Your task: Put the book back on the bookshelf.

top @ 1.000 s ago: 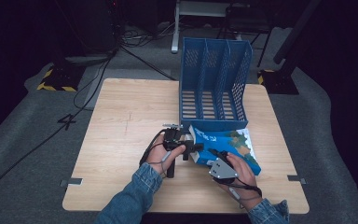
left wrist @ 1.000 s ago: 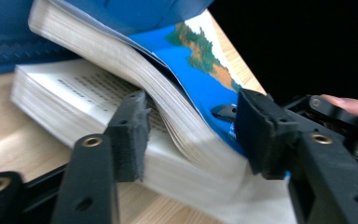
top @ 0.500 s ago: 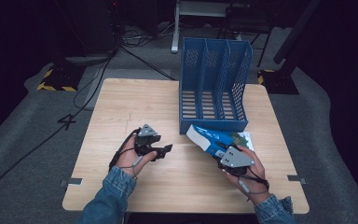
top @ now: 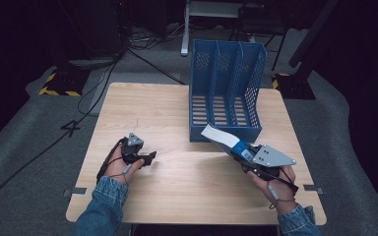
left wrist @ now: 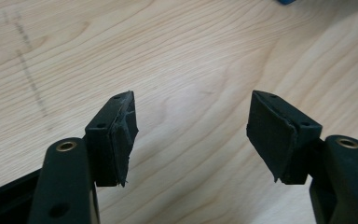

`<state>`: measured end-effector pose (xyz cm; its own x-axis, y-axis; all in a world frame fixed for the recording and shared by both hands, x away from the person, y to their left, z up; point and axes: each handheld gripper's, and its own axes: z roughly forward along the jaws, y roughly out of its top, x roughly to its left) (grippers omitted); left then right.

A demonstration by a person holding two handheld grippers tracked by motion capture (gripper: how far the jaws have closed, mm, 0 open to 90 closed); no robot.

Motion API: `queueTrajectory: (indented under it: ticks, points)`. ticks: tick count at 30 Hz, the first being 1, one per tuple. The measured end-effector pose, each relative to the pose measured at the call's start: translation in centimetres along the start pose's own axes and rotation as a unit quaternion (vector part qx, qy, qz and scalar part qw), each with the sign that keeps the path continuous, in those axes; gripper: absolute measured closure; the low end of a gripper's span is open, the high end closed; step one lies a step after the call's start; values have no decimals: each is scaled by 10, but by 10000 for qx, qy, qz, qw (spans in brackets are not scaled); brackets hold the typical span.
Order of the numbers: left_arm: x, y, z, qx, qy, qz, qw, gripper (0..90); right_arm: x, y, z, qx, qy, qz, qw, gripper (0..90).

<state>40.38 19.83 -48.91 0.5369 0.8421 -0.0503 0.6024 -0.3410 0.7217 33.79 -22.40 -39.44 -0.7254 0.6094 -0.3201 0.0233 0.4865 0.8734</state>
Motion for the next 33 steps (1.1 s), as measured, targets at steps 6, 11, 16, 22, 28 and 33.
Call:
queueTrajectory:
  ticks: [6, 11, 16, 22, 28, 33]
  points:
    - [10, -5, 2, 123, 108, 33, 9999, 324, -18, 2, -18, -331, 57, 518, 9981, 619]
    - [16, -9, 6, 246, 173, 39, 9995, 322, -33, -1, -34, -593, 23, 945, 9938, 620]
    - [16, -9, 11, 108, 99, 113, 9998, 286, -46, -5, -48, -798, -47, 1325, 9880, 620]
    - [17, -8, 12, 134, 77, 90, 9998, 261, -61, -13, -61, -1008, -22, 1777, 9789, 620]
    - [17, -7, 13, 108, 97, 71, 9999, 255, -67, -15, -68, -1084, -30, 1962, 9746, 621]
    - [17, -7, 13, 107, 100, 72, 9999, 254, -69, -13, -69, -1067, 23, 2160, 9705, 622]
